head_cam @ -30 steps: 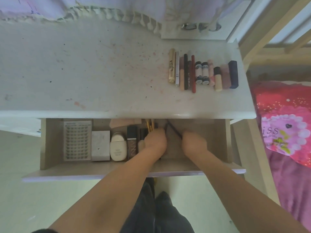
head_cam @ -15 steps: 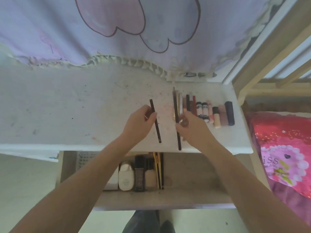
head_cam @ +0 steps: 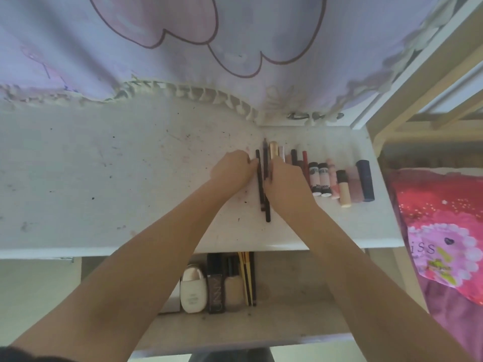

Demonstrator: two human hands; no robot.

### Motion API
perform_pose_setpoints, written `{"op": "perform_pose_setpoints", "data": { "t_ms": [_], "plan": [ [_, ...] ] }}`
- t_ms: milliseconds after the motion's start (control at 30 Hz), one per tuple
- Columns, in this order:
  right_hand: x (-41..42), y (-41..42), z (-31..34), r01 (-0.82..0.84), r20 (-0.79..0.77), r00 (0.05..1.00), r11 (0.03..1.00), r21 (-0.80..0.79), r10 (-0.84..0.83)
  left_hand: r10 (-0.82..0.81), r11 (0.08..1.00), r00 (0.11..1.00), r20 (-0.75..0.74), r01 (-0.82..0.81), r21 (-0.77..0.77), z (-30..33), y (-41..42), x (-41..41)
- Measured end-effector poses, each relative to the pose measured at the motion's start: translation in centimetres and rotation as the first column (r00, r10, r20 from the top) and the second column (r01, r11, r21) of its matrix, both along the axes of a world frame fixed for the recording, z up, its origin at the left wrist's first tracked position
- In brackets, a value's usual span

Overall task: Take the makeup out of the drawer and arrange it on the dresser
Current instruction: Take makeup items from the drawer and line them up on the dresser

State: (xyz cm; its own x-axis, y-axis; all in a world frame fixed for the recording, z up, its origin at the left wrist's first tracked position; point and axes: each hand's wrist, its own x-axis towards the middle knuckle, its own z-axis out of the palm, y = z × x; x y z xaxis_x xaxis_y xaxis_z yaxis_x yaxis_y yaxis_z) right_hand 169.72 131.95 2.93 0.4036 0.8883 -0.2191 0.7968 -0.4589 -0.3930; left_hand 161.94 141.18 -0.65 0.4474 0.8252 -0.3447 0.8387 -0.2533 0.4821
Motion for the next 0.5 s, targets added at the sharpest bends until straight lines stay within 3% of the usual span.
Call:
{"op": "perform_pose_setpoints", "data": {
  "t_ms": [133, 200, 267, 400, 500],
  "plan": [
    [-0.4, -5.6, 0.4, -0.017, -0.285, 0.957, 0.994, 0.104, 0.046, 0.002, 1.0, 0.986, 0.166, -0.002, 0.004, 0.2, -3.9, -3.7],
    [-1.6, -9.5, -0.8, -0.112, -0.371, 0.921, 0.992, 0.051, 0.123, 0.033, 0.998, 0.93, 0.365, -0.011, -0.063, -0.2, -8.5, -7.2],
    [-2.7, -12.7, -3.4, -0.186, -0.366, 0.918, 0.981, -0.047, 0.156, 0.086, 0.99, 0.899, 0.429, -0.028, -0.141, -1.7, -13.5, -10.4],
    [-4.0, -14.8, -9.9, -0.122, -0.257, 0.965, 0.948, -0.293, 0.044, 0.106, 0.976, 0.983, 0.148, -0.075, -0.204, -7.0, -18.4, -11.7],
    [-5.2, -13.8, -13.4, -0.071, -0.249, 0.969, 0.943, -0.325, -0.013, 0.08, 0.978, 0.997, 0.004, -0.078, -0.193, -9.8, -18.5, -9.9]
  ]
}}
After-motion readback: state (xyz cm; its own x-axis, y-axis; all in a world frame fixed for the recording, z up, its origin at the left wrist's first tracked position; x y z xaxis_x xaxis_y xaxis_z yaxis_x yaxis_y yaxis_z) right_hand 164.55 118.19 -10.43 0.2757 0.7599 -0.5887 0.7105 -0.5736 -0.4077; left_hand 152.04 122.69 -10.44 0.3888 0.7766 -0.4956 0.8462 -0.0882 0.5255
